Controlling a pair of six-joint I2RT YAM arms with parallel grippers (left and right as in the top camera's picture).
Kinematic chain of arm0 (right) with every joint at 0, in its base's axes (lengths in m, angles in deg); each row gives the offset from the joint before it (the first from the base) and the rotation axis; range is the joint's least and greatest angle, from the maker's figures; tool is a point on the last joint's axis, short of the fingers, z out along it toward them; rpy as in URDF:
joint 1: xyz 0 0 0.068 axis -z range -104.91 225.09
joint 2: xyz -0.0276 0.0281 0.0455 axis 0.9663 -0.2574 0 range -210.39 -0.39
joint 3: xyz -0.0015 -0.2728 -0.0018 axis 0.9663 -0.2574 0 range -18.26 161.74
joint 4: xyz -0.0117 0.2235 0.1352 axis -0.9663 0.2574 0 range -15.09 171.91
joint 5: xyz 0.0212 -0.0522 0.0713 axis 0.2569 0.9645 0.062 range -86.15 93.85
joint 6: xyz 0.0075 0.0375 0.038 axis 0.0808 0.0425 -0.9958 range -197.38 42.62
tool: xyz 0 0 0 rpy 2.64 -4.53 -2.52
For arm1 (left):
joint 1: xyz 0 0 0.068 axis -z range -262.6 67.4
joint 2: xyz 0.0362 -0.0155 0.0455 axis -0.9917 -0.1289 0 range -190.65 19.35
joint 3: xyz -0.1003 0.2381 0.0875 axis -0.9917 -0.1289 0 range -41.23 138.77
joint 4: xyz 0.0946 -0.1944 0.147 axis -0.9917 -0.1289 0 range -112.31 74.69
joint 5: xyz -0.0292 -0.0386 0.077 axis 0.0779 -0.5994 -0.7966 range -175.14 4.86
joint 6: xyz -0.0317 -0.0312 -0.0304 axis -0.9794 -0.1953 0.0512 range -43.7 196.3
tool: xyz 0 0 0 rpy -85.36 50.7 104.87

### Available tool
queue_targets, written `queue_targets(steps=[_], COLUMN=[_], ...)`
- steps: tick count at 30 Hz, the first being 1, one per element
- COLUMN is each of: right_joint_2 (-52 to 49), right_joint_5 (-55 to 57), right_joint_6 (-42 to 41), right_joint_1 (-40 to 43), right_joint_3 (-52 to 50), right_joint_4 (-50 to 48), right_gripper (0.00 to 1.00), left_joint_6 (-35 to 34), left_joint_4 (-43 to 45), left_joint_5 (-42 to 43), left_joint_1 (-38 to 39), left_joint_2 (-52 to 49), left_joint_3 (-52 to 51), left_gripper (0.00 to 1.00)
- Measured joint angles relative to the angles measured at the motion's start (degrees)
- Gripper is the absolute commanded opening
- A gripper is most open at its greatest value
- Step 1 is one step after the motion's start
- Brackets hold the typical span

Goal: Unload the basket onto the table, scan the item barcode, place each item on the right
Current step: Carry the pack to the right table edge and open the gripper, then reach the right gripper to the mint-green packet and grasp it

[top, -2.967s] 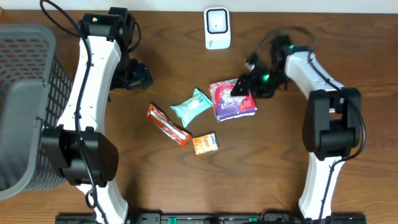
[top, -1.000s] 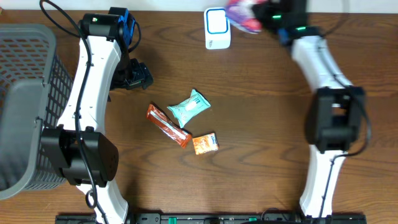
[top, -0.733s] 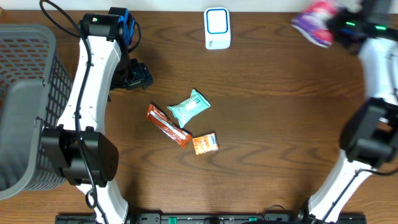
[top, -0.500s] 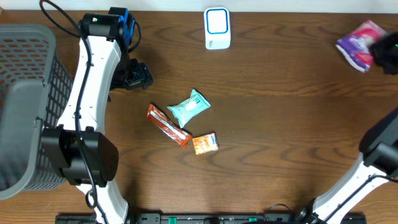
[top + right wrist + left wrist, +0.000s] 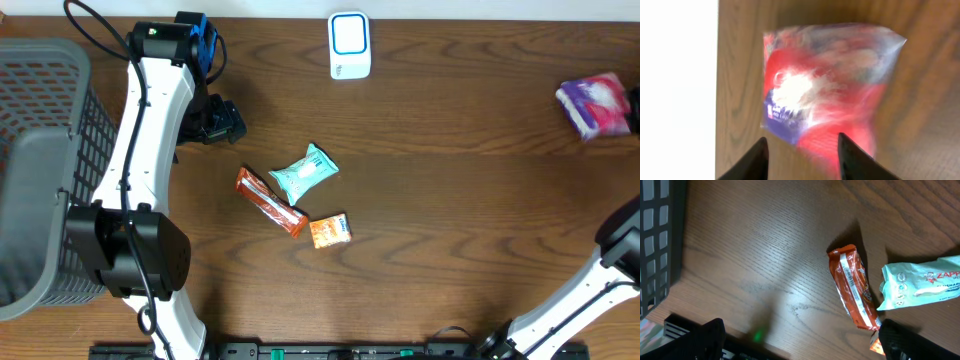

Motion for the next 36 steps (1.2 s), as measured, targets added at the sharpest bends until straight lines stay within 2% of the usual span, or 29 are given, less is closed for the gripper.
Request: queue_targets(steps=[2, 3, 4, 10, 14, 18, 23, 30, 36], right_joint_2=[0.35, 0.74, 1.38, 10.97, 19.63, 23.06, 19.43, 12.24, 6.60], right_joint_5=[-0.83, -1.14, -1.38, -5.66, -12.00, -16.39, -17.68, -17.73, -17.88], right_joint_6=[0.02, 0.48, 1.01, 9.25, 18.21, 27.78, 36.89, 39.47, 36.22], right_joint_1=[1.38, 1.95, 2.47, 2.12, -2.73, -11.85, -25.38, -40.26, -51.93], right_joint_3=[0.00, 0.00, 0.00, 0.00, 0.52, 1.44, 1.27, 1.01, 0.94], right_joint_4=[1.38, 1.84, 2.21, 5.03, 11.78, 21.66, 31.28, 31.36, 26.67], right_gripper=[0.67, 0.79, 0.86, 0.86, 0.99, 0.99, 0.99, 0.95, 0.95], left_joint_6=[0.00, 0.00, 0.00, 0.00, 0.00, 0.00, 0.00, 0.00, 0.00], left_joint_4=[0.02, 0.02, 0.02, 0.02, 0.02, 0.00, 0.00, 0.02, 0.02], left_joint_5=[0.00, 0.00, -0.02, 0.00, 0.00, -0.02, 0.00, 0.00, 0.00], left_joint_1=[-0.02, 0.00, -0.02, -0.02, -0.02, -0.02, 0.00, -0.02, -0.02], left_joint_2=[0.00, 0.00, 0.00, 0.00, 0.00, 0.00, 0.00, 0.00, 0.00], left_joint_3=[0.00, 0.00, 0.00, 0.00, 0.00, 0.00, 0.00, 0.00, 0.00], left_gripper=[0.98, 0.98, 0.98, 0.98, 0.98, 0.98, 0.98, 0.98, 0.98])
